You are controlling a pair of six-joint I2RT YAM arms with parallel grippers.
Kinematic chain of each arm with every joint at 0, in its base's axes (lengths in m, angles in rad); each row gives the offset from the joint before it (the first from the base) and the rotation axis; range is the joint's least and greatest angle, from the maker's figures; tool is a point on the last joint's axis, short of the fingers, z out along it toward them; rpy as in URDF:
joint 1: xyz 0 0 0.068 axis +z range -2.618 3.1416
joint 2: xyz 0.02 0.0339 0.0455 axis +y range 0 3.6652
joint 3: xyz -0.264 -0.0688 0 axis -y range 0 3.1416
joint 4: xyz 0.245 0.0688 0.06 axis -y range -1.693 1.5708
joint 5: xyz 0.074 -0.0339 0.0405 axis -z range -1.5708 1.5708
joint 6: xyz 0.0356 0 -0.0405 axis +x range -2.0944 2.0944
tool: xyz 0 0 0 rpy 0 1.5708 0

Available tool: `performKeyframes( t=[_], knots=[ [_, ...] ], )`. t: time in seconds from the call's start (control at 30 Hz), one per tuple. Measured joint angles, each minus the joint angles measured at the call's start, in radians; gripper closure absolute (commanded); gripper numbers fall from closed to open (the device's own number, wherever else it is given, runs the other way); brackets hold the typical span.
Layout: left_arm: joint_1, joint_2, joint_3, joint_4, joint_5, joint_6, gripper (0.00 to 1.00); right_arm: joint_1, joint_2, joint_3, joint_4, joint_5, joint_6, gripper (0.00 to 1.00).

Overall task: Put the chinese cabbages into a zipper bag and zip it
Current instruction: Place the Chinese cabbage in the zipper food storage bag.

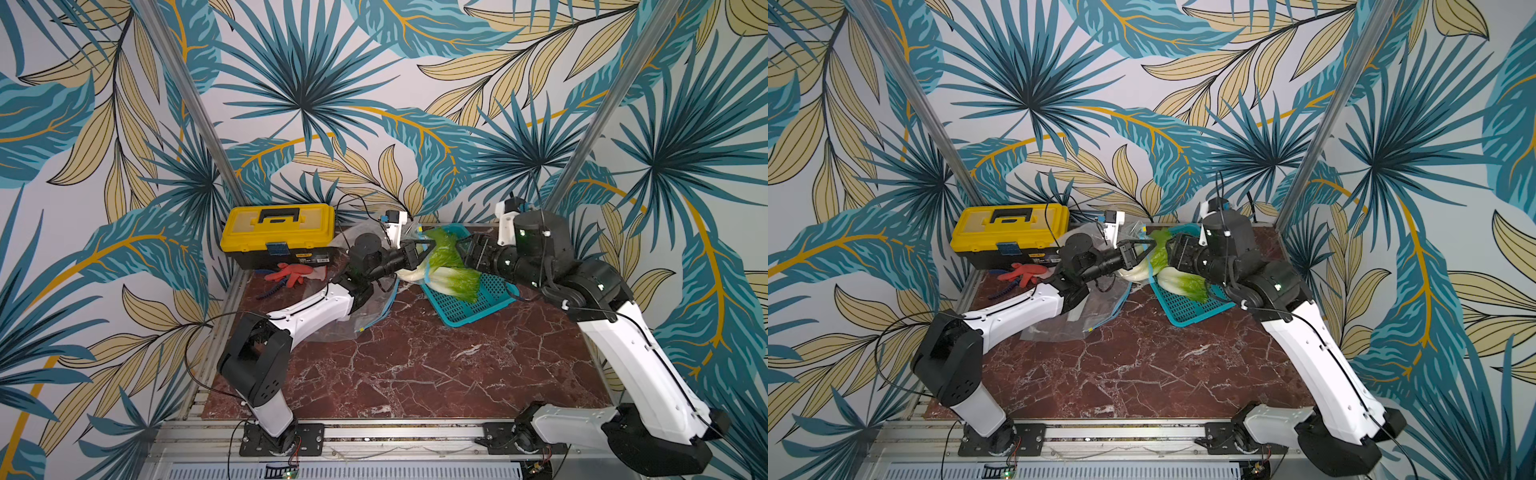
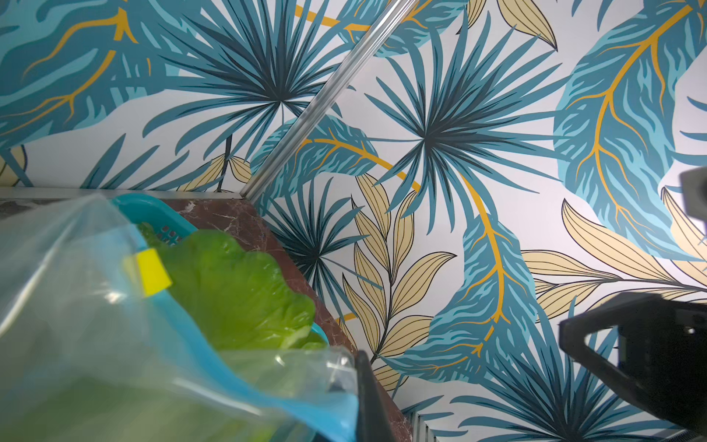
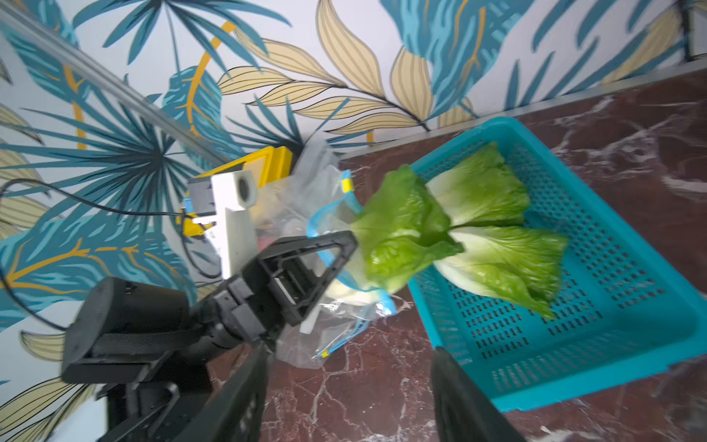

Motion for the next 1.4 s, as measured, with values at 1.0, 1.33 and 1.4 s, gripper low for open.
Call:
performKeyframes(
  t=[1.0,1.33,1.4],
  knots=[
    [-0.034,0.004,0.020,0.005,0.087,-0.119,0.99,-0.655,0.023,-0.730,0.684,-0.640,0.349,0.13],
    [-0.034,0.004,0.009,-0.014,0.127,-0.128,0.99,-0.589,0.106,-0.527,0.518,-0.791,0.087,0.12],
    [-0.034,0.003,0.001,-0.023,0.136,-0.128,1.00,-0.555,0.155,-0.494,0.490,-0.802,0.044,0.14]
  ],
)
